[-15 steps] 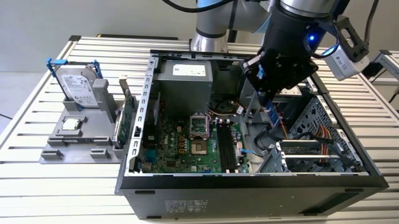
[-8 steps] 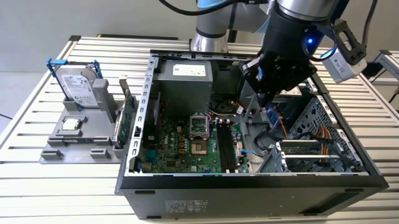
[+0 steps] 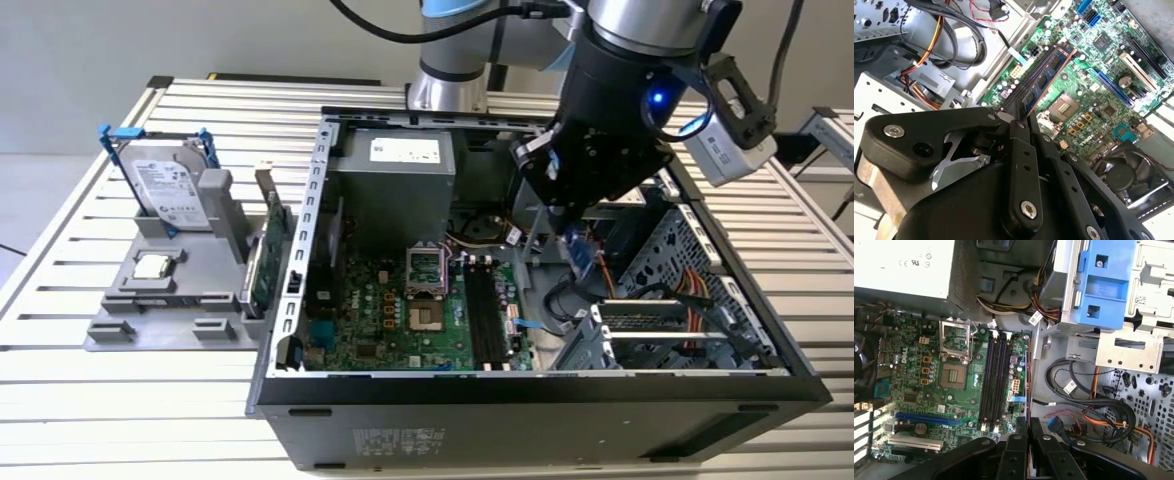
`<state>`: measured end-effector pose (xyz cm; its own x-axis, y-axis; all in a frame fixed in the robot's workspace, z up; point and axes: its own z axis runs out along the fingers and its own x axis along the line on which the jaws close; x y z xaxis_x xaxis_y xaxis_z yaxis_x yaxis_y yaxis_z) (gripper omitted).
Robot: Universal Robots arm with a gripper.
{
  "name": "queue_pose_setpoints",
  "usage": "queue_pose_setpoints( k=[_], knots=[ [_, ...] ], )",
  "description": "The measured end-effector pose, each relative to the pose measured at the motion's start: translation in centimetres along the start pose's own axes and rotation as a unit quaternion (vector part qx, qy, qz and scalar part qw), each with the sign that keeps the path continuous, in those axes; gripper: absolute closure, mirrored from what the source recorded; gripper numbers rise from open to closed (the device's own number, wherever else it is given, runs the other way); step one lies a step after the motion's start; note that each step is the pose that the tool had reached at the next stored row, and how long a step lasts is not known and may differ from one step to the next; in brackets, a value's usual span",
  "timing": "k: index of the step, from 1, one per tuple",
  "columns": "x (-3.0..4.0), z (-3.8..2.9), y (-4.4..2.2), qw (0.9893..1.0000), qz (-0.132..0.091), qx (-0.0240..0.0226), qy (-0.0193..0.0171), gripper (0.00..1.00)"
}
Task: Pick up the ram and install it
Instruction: 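Insert the ram into the slot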
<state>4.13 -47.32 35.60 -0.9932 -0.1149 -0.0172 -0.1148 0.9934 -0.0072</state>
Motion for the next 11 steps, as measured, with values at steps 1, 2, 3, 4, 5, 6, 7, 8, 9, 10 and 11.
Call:
queue_pose_setpoints(
  k=[1, 2, 3, 4, 5, 6, 7, 8, 9, 10, 11],
  knots=[
    [0.0, 0.07, 0.0, 1.0, 0.0, 0.0, 0.0, 1.0],
    [0.0, 0.14, 0.0, 1.0, 0.0, 0.0, 0.0001, 1.0],
    [0.0, 0.21, 0.01, 1.0, 0.0, 0.0, 0.0001, 1.0],
    [0.0, 0.27, 0.01, 1.0, 0.0, 0.0, 0.0001, 1.0],
    [0.0, 0.34, 0.01, 1.0, 0.0, 0.0, 0.0001, 1.0],
    [0.0, 0.42, 0.02, 1.0, 0.0, 0.0001, 0.0001, 1.0],
    [0.0, 0.5, 0.02, 1.0, 0.0, 0.0, 0.0001, 1.0],
    [0.0, 0.57, 0.02, 1.0, 0.0, 0.0, 0.0001, 1.0],
    [0.0, 0.65, 0.02, 1.0, 0.0, 0.0001, 0.0001, 1.0],
    [0.0, 0.74, 0.03, 1.0, 0.0, 0.0001, 0.0001, 1.0],
    [0.01, 0.82, 0.03, 1.0, 0.0, 0.0, 0.0001, 1.0]
  ],
)
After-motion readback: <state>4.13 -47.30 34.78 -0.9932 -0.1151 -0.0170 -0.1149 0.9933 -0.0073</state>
